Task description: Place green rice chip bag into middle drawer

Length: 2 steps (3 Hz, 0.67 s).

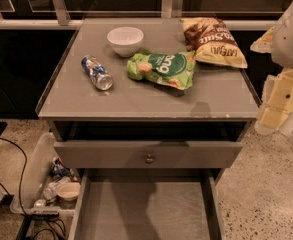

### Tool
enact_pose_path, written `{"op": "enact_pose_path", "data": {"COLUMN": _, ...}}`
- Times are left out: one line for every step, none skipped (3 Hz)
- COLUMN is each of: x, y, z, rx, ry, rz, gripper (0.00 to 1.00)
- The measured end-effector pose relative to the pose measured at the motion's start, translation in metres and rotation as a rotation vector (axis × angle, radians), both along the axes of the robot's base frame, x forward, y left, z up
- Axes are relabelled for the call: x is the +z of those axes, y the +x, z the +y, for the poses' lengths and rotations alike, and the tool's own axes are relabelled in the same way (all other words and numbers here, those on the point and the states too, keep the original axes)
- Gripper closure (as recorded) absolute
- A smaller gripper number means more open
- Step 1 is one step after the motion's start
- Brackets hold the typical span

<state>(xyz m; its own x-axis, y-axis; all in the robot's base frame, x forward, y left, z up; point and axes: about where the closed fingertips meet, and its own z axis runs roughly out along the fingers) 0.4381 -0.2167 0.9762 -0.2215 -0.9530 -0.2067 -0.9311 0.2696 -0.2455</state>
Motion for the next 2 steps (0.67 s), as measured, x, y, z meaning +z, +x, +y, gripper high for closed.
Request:
{"op": "enact_pose_path", "data": {"x": 0.001, "y": 0.000, "z": 0.000, "rx": 0.000, "ry": 0.001, "rz": -0.003, "gripper": 0.00}}
{"op": "enact_pose_path", "data": {"x": 0.000, "y": 0.011, "z": 0.012, "rx": 0.030, "ry": 0.044, "rz": -0.040, "gripper": 0.00}}
